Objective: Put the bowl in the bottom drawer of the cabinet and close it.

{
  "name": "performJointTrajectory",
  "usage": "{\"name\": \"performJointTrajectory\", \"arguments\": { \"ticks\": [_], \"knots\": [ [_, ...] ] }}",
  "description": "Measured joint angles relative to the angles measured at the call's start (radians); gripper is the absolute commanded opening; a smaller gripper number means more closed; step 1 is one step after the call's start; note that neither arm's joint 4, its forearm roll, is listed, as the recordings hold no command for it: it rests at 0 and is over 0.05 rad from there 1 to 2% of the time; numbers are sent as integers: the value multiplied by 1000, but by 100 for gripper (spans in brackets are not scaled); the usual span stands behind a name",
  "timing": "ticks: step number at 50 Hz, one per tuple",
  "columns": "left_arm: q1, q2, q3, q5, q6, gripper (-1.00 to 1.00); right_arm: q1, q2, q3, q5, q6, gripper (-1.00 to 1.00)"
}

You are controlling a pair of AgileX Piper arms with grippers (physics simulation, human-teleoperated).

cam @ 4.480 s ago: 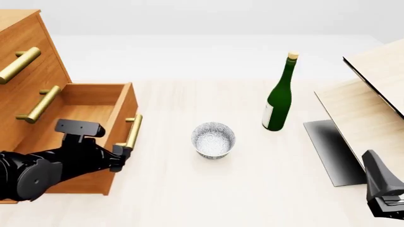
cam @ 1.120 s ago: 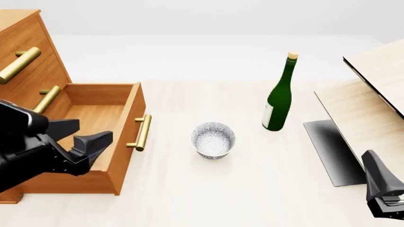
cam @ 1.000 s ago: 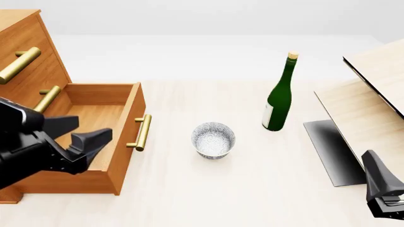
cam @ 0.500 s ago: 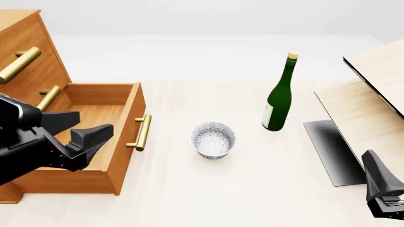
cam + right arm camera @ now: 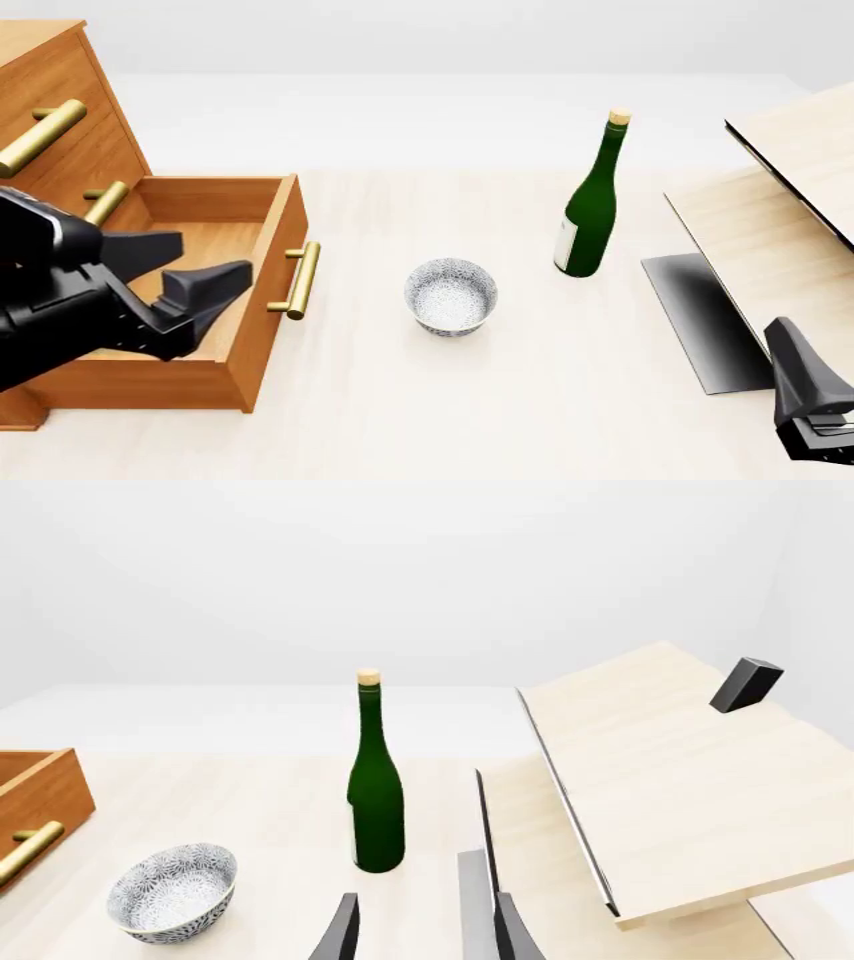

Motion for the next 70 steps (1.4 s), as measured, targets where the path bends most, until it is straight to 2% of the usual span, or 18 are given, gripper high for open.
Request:
{"name": "performJointTrajectory", "arguments": {
  "ticks": [46,70],
  "knots": [
    [-102,196,-104,-56,-46,100,0,0,0,0,0,100],
    [-112,320,-194,-97,-69,100,0,0,0,0,0,100]
  ]
}}
